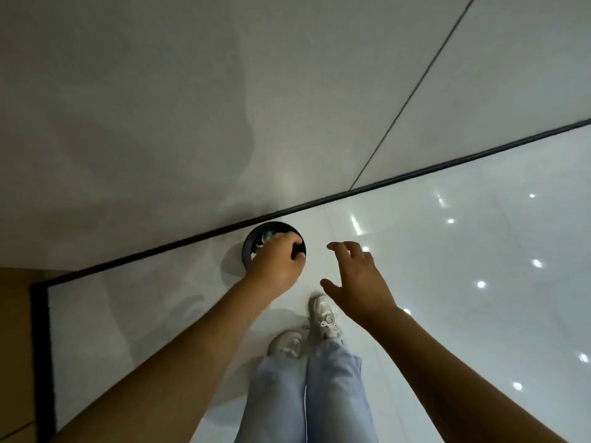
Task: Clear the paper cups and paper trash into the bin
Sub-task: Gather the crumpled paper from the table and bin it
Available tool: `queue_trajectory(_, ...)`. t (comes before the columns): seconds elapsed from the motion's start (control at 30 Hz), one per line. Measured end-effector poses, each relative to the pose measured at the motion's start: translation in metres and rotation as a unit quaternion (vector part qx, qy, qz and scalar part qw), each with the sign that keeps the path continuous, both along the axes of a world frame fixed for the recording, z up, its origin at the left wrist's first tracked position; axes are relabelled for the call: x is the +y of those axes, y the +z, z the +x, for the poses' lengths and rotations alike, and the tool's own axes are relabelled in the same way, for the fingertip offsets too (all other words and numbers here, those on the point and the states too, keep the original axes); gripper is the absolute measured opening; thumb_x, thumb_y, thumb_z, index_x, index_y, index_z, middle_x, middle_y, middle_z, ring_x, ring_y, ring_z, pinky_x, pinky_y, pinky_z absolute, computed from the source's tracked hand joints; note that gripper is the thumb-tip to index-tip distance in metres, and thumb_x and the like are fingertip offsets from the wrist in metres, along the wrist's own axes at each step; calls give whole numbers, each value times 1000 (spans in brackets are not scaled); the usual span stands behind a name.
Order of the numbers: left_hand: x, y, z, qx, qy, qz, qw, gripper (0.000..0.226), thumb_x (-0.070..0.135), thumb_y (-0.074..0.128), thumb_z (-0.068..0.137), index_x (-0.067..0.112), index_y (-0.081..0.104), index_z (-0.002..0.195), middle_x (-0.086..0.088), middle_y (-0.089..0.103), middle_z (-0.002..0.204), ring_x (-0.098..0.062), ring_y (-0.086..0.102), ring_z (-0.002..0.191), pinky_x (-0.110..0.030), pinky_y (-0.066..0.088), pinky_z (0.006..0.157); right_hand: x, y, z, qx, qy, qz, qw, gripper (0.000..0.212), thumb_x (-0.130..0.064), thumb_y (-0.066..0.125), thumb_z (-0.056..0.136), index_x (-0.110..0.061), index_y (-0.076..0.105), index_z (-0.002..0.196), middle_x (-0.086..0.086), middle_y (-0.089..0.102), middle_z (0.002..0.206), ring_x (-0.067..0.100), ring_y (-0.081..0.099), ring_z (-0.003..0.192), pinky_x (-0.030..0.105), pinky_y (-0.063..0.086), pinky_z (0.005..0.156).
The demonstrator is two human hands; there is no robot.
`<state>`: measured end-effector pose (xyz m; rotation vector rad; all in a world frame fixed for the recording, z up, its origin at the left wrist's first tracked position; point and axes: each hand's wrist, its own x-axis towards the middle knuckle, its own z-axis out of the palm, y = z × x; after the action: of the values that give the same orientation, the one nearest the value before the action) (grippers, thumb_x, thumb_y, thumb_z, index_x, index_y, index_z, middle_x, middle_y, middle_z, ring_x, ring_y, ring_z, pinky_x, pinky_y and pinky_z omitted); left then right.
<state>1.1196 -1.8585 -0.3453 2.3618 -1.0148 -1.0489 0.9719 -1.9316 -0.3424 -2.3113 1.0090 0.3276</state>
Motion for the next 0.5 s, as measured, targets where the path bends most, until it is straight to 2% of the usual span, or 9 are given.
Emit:
queue_trajectory(0.1,-9,58,-40,-35,-108,-26,993,33,23,51,95,15,51,127,-2,52,131,-18,55,111,-27,43,92,16,55,-50,2,-48,-23,999,65,-39,62,89,-25,29,143,4,30,150,27,39,130,37,44,101)
queue_trajectory(0.2,-14,105,-96,-45,-221,-34,974,34,25,48,97,16,48,129,-2,48,135,-19,54,111,-28,43,90,32,102,-116,1,-132,-46,990,66,-40,62,89,-26,29,144,3,30,150,25,39,130,36,44,101)
queue_trajectory(0.33,-22,150,-182,-39,-353,-33,934,34,28,44,98,18,47,130,0,47,135,-18,52,114,-32,45,94,55,149,-220,-7,-255,-74,964,64,-40,61,89,-27,30,143,-1,32,148,23,40,127,33,45,98)
queue_trajectory(0.5,-37,187,-312,-42,-472,-50,879,35,30,44,98,19,47,131,1,48,134,-17,53,112,-28,44,95,100,179,-363,18,-389,-73,918,63,-41,59,90,-28,29,143,-3,31,147,20,40,125,30,44,96)
